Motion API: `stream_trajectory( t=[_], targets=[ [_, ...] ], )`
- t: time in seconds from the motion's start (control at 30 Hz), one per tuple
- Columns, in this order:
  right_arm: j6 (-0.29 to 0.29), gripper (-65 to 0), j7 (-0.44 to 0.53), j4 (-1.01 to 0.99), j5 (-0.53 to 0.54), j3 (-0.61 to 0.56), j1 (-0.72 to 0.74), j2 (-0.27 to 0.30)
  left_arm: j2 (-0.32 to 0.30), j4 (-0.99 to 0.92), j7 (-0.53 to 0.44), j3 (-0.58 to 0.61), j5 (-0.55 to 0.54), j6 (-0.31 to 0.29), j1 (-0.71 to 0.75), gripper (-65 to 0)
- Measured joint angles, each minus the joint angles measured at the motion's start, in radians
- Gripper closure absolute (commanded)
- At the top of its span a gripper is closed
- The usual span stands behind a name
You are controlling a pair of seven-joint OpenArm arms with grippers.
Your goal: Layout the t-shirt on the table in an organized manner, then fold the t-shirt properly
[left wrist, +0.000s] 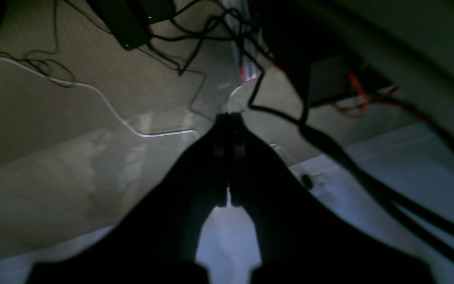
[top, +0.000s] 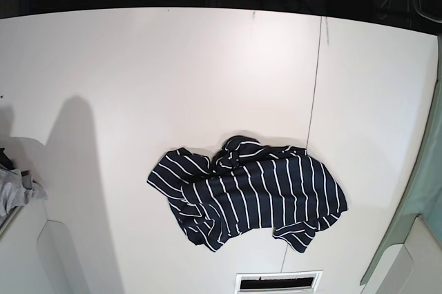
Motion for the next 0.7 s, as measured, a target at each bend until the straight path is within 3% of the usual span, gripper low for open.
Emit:
stream_trajectory(
  t=[0.23, 0.37, 0.43, 0.7],
  targets=[
    [0.000, -1.8, 0.001, 0.001, 0.000, 0.000, -0.005, 0.001, -0.008, 0.044, -0.005, -0.001, -0.035, -0.012, 0.034, -1.8],
    [0.001, -1.8, 0.001, 0.034, -0.003, 0.000, -0.040, 0.014, -0.039, 0.173, -0.008, -0.001, -0.038, -0.147, 0.117, -1.8],
    [0.002, -1.8, -0.002, 0.071, -0.005, -0.001, -0.068, 0.027, -0.053, 0.253, -0.007, -0.002, -0.060, -0.181, 0.168, -1.8],
    [-0.001, -1.8, -0.027, 0.382, -0.007, -0.002, -0.248, 0.131, -0.118, 0.597, -0.022, -0.003, -0.147, -0.187, 0.379, -2.4]
  ],
)
